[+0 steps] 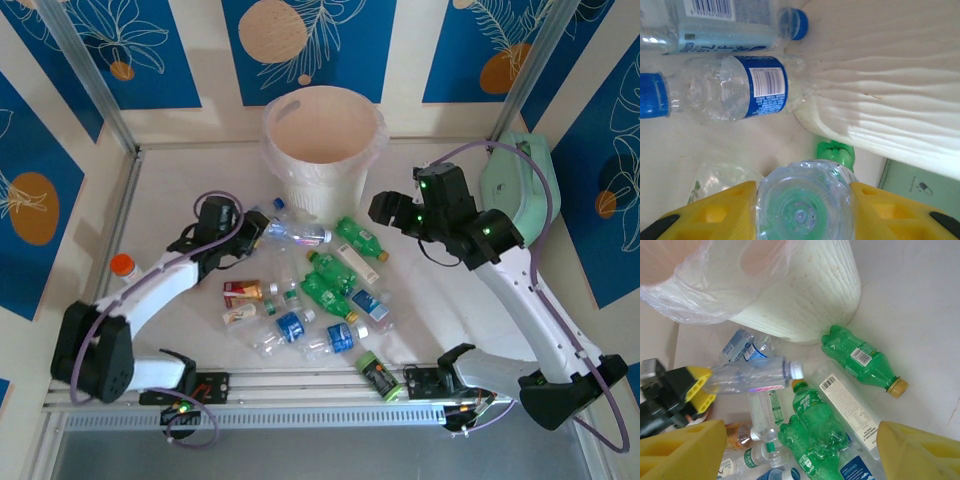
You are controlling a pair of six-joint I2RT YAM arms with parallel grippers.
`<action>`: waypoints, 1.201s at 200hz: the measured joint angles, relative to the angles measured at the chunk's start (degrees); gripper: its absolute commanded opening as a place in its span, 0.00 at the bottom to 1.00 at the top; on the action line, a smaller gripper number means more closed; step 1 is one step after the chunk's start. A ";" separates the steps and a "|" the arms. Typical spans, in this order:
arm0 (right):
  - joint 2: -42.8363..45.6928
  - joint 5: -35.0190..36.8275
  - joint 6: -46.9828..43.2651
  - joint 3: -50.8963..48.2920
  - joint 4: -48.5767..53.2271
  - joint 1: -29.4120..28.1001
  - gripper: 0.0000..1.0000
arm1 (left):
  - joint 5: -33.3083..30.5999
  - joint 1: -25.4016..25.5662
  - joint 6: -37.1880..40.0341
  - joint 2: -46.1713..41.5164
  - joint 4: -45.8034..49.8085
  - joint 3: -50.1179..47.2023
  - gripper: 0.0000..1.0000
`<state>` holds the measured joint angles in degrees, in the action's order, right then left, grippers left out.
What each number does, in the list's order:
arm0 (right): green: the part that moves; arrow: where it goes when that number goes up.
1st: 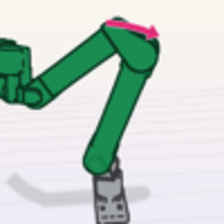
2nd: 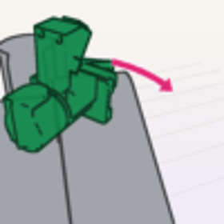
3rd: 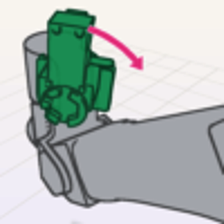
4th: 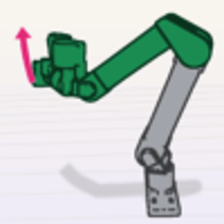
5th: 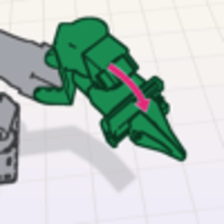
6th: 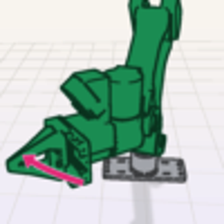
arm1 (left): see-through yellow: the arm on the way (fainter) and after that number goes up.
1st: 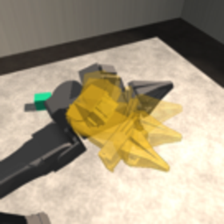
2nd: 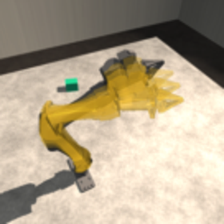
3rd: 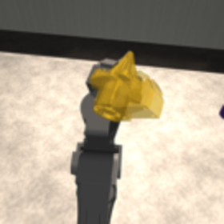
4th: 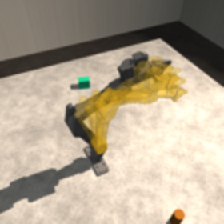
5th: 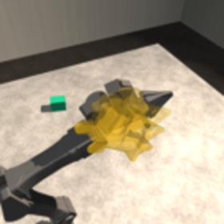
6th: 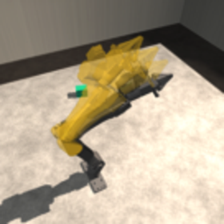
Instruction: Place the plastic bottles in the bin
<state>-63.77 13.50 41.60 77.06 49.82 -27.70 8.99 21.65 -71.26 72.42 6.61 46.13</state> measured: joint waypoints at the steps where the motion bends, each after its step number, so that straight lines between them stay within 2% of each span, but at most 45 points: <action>1: 0.02 0.00 0.00 -0.02 -0.02 0.04 0.79 | 0.00 -0.07 0.26 -0.52 0.42 0.04 0.45; 35: 0.26 0.00 0.02 -0.44 -0.24 0.35 0.79 | 0.02 -1.44 5.57 -9.88 10.93 2.64 0.45; 66: 0.26 -0.02 0.02 -1.07 -0.48 0.50 0.79 | 0.44 -2.69 10.84 -15.93 21.24 9.81 0.45; 108: 0.55 -0.04 0.15 -2.01 -1.01 0.85 0.79 | 1.95 -3.23 13.31 -18.43 25.62 20.52 0.45; 155: 0.55 -0.44 0.39 -2.01 -1.20 1.16 0.79 | 3.04 -3.28 12.66 -10.99 19.78 31.69 0.44; 200: 0.94 -0.46 0.39 -2.01 -0.79 1.16 0.79 | 2.80 -3.28 10.73 3.08 9.46 40.15 0.43; 240: 3.19 -0.46 0.42 -2.01 -0.04 1.16 0.79 | 2.03 -3.28 9.60 14.21 4.17 46.82 0.42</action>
<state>-60.58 13.04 42.02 75.05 49.78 -26.55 11.03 18.37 -61.67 86.63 10.79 92.95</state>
